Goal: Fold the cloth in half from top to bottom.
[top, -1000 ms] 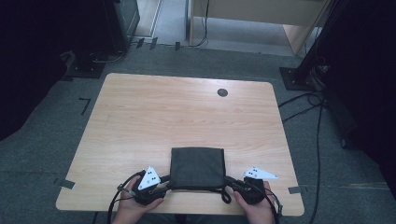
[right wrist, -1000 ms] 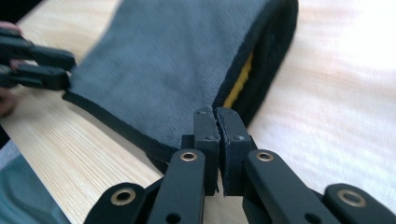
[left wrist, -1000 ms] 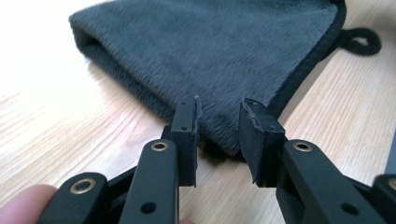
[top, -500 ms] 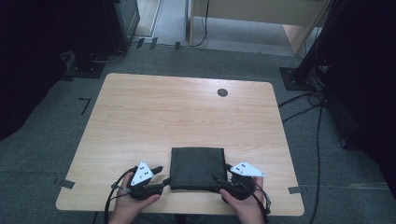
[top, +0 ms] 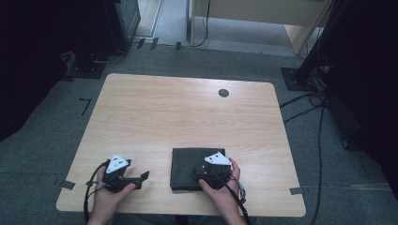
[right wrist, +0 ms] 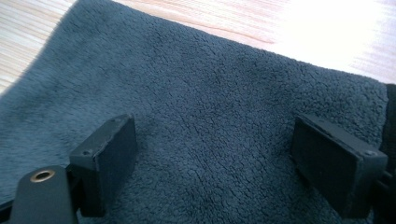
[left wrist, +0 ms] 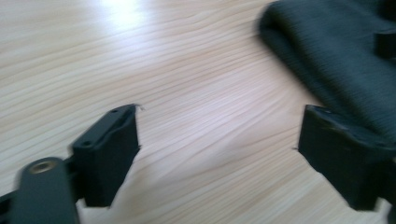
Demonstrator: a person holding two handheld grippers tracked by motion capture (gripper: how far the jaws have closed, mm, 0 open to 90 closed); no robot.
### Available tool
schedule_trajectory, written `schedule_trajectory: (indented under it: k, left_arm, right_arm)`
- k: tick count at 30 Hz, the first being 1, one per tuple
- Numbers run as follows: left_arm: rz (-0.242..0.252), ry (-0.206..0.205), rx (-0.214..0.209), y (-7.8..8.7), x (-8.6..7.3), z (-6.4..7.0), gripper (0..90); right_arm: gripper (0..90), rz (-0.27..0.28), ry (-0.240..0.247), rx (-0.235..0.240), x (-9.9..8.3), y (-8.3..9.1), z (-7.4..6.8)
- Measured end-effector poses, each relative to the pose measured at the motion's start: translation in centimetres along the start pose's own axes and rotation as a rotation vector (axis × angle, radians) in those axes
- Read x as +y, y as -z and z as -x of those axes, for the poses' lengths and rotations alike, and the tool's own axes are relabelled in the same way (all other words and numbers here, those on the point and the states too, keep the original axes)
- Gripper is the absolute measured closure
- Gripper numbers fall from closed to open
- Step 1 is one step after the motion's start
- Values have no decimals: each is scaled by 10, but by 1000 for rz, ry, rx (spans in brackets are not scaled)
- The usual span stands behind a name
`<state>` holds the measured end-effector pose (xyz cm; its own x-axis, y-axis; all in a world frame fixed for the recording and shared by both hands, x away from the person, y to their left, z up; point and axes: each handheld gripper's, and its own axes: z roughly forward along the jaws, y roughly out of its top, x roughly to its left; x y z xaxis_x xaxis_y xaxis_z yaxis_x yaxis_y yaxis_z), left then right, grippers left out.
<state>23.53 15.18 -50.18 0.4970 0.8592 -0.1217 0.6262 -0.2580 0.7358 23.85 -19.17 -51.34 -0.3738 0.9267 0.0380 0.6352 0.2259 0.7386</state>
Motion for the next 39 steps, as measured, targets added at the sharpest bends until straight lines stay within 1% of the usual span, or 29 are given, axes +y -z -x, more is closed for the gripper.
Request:
schedule_trajectory:
  k: [1,3,4,6,8,9,11,14,16,17,19,24,25,27,28,31,34,39]
  left_arm:
    - [-9,24,42,3,-3,-9,117]
    - [-21,35,77,7,-8,-23,119]
    - [-29,43,92,8,-10,-28,119]
    - [-39,57,104,9,-13,-35,123]
    - [-45,73,100,9,-15,-39,126]
    - [-47,72,103,8,-15,-39,126]
    - [-52,51,122,5,-14,-37,126]
    - [-56,19,153,2,-14,-34,126]
    - [-52,-4,176,1,-16,-31,126]
    - [-45,-7,185,0,-17,-30,125]
    - [-43,-6,186,-1,-17,-29,116]
    - [-44,-5,186,-1,-17,-29,116]
    - [-43,-3,188,-1,-16,-29,116]
    - [-43,-1,190,-2,-16,-29,115]
    - [-43,-1,190,-2,-16,-29,115]
    - [-44,-2,188,-3,-15,-29,115]
    - [-45,-4,188,-3,-15,-29,115]
    - [-45,-4,188,-3,-14,-29,115]
  right_arm:
    - [140,5,5,-5,0,-1,0]
    - [134,9,8,-6,-1,-2,-1]
    - [134,10,11,-6,-2,-2,-1]
    - [135,9,20,-16,-3,-2,-2]
    - [135,12,23,-23,-4,-2,-3]
    - [135,13,24,-22,-4,-3,-3]
    - [136,13,10,-12,-5,-3,-2]
    - [137,23,3,-24,-7,-3,-4]
    - [140,30,9,-31,-8,-3,-5]
    - [140,30,8,-27,-8,-4,-5]
    - [140,26,7,-21,-7,-4,-4]
    - [139,33,24,-25,-5,-7,-4]
    - [139,35,29,-21,-5,-8,-4]
    - [138,28,24,-11,-1,-12,-3]
    - [138,29,32,-12,1,-14,-2]
    - [137,27,25,-14,9,-23,-2]
    - [137,29,27,-20,22,-37,0]
    - [137,26,34,-6,45,-61,7]
